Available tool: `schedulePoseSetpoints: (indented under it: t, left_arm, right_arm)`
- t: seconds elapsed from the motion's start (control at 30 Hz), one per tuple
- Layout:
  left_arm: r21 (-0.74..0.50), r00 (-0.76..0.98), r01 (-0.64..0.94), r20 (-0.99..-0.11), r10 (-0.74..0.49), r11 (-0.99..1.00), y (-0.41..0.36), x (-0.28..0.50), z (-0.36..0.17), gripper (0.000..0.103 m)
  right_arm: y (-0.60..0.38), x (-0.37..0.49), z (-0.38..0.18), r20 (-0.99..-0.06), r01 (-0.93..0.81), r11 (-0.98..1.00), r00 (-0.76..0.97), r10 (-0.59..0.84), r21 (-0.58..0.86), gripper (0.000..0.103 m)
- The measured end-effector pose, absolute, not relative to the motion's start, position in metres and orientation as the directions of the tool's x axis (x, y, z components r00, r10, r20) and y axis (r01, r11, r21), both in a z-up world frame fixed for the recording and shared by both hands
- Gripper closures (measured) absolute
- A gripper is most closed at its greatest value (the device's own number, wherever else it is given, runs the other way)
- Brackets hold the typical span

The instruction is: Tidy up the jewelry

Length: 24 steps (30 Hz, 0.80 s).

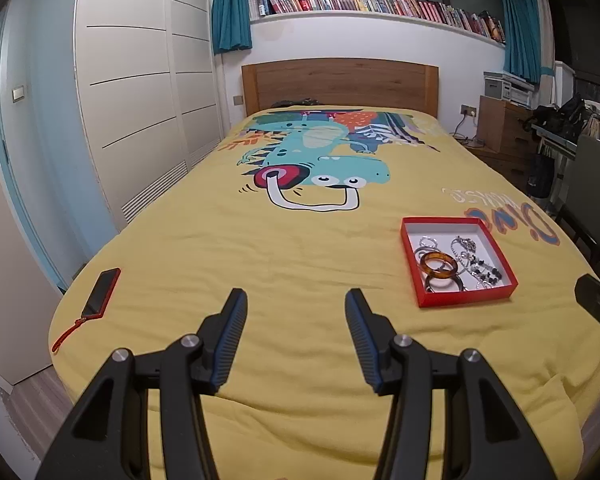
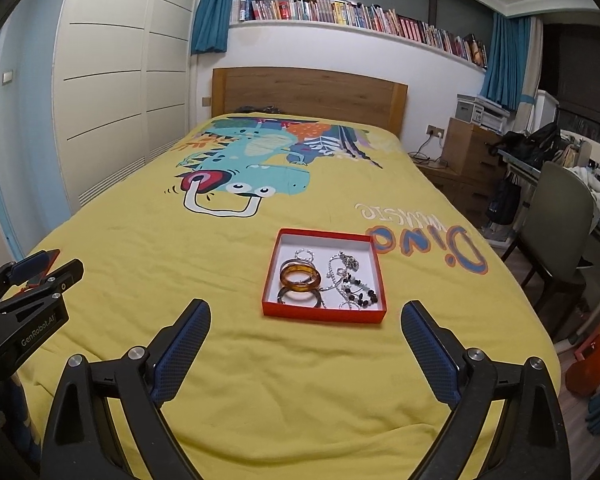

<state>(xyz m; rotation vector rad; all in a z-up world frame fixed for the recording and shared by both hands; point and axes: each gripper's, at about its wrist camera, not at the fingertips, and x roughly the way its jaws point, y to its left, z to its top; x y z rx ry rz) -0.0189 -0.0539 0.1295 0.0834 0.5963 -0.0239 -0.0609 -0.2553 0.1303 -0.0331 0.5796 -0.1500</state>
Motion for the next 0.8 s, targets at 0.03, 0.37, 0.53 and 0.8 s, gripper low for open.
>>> schedulePoseSetpoints:
  t: [0.03,0.37,0.53,0.8]
  left_arm:
    - [0.073,0.828,0.047,-0.561,0.002,0.996,-0.0546,-0.0191,0.1292,0.054]
    - [0.071,0.818,0.053,-0.575,-0.002,0.996,-0.0576,-0.017,0.1237,0.051]
    - [0.071,0.815,0.051,-0.58,0.0,0.996,-0.0549,-0.0168,0.1215,0.048]
    - [0.064,0.812,0.055,-0.584,-0.007,0.996,-0.0526,-0.0183,0.1209,0.047]
  right_arm:
    - [-0.2553,-0.0613,0.1302,-0.543,0.132,0.989,0.826,-0.151,-0.074,0.008]
    - [-0.2572,-0.0607,0.1291,-0.545,0.138,0.988,0.825,-0.153,-0.069,0.008]
    - [-0.2548,-0.0603,0.1284,-0.546,0.13,0.989,0.824,-0.15,-0.076,0.008]
    - [-0.2545,-0.0619,0.128,-0.547,0.129,0.989,0.824,-0.149,-0.076,0.008]
